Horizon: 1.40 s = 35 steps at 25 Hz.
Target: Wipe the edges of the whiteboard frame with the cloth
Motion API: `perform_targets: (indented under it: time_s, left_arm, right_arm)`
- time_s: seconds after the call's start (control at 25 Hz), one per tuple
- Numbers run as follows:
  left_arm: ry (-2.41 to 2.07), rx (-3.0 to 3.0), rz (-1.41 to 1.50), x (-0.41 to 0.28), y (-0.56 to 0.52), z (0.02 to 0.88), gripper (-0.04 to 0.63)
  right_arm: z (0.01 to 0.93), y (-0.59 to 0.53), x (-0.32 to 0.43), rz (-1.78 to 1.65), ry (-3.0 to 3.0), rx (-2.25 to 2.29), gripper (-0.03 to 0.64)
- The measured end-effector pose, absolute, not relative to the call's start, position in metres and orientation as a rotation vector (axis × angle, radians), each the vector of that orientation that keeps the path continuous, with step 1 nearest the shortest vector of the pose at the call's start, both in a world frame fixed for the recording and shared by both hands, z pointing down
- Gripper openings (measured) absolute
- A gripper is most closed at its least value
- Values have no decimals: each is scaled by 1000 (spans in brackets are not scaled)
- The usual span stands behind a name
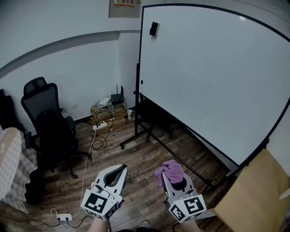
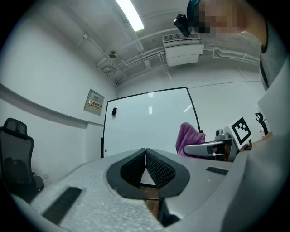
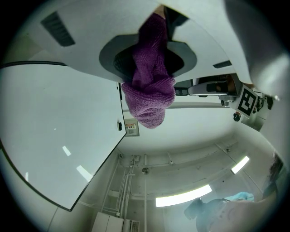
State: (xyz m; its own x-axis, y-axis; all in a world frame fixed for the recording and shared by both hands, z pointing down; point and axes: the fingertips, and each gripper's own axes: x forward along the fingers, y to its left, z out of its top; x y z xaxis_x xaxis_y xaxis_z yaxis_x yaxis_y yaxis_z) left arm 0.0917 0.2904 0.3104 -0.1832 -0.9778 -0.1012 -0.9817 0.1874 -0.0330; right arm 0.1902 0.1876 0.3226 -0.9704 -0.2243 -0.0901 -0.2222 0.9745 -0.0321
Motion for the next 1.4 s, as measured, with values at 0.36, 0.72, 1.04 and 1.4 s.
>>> perform_targets:
  time_s: [0.36,0.72,1.04,1.4]
  left_arm:
    - [2390,-1902,30,80,270,316,17]
    - [2380,-1929,33,46,249,322,17]
    - [2326,-1980,43,-9,226,321,17]
    - [2272,-2044,48,-81,197,320,17]
  right_arm:
    - [334,166,178,-68,3042,-311,107]
    - [339,147,144,-89,3050,-336,107]
    - [337,130,91,-85,3051,-381,107]
    - [337,108,25,-101,3049,-471,107]
